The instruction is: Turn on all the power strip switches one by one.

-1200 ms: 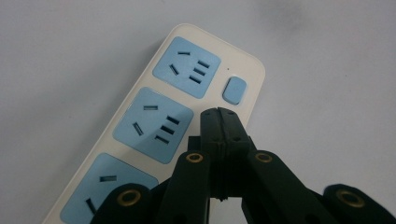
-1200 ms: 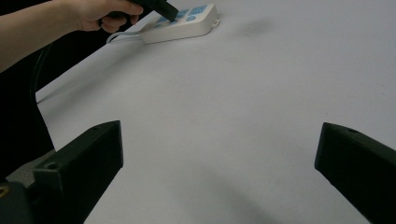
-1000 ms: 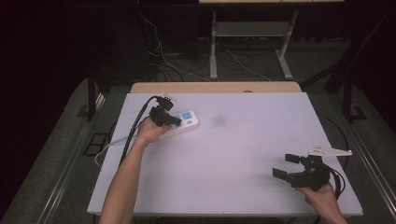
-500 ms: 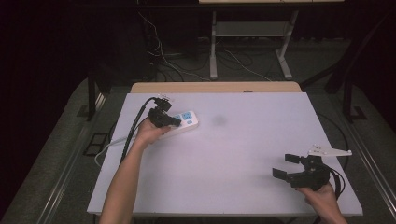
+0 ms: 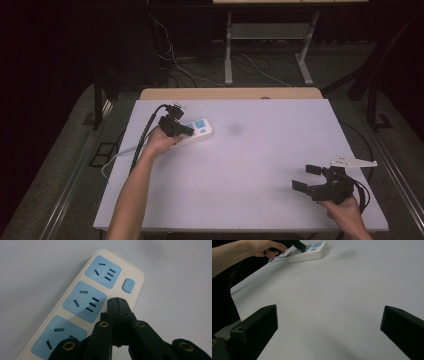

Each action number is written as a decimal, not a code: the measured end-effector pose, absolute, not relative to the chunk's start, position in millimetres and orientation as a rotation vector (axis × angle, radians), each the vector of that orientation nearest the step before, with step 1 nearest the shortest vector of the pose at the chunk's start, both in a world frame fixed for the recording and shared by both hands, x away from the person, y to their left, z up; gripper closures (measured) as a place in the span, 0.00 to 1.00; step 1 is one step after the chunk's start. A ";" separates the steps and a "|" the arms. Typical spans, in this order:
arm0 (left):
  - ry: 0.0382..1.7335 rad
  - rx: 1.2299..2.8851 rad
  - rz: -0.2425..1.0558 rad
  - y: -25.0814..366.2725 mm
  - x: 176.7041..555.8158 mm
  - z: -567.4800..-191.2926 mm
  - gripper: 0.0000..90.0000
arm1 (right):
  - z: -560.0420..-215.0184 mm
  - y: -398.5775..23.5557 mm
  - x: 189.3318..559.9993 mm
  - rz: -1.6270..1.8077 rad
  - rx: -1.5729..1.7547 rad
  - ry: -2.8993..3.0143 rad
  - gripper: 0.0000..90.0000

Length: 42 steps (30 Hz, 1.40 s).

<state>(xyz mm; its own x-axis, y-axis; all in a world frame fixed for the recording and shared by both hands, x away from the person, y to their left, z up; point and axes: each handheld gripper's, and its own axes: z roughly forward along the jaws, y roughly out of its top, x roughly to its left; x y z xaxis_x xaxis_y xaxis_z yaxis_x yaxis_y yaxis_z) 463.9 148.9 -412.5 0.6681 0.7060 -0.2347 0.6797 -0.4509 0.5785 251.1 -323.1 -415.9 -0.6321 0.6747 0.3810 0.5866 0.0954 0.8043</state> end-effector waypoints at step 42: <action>0.996 2.180 0.115 146.0 463.7 -380.9 1.00 | -417.0 -325.1 252.0 1.587 1.326 2.246 0.01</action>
